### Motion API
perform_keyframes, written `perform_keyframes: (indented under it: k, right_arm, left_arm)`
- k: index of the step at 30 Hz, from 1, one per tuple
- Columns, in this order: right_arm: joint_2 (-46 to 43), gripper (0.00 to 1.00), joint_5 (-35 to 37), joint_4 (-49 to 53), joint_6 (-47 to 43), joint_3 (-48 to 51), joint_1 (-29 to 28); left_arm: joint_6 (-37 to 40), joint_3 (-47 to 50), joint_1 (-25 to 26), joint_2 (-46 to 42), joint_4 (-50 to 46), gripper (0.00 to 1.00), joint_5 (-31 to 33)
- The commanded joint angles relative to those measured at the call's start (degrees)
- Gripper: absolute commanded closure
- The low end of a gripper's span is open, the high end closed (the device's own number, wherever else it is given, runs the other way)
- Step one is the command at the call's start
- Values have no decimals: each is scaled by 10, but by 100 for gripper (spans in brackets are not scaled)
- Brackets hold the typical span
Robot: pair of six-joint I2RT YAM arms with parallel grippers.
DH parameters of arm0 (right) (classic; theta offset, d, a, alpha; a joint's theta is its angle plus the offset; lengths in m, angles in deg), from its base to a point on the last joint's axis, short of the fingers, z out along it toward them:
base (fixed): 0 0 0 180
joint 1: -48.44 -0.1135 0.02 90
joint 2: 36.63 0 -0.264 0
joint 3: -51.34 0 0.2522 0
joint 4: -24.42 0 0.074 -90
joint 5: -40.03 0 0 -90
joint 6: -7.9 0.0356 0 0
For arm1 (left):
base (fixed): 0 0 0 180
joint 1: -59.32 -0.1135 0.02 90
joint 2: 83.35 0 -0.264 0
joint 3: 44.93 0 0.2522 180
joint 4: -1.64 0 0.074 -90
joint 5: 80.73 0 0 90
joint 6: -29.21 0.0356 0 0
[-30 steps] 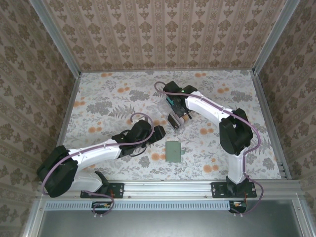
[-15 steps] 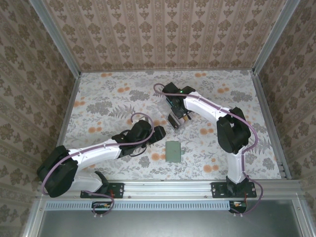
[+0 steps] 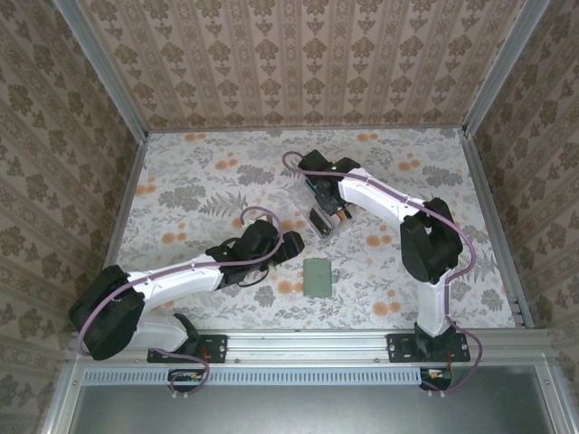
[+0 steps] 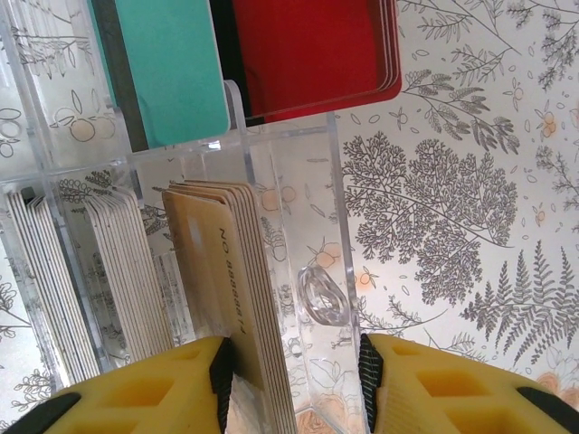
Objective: Put the credit cards into the card holder
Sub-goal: Rotate the storage box at the center of the table.
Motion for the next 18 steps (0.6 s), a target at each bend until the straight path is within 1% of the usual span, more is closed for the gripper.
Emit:
perform_keyframes:
  k: [1, 18]
  right_arm:
    - [-24, 58, 27, -5, 3, 10, 1]
    - [-29, 71, 32, -9, 4, 13, 1]
  left_arm:
    - [0, -7, -4, 7, 1, 13, -8]
    - [-1, -8, -4, 14, 3, 13, -13]
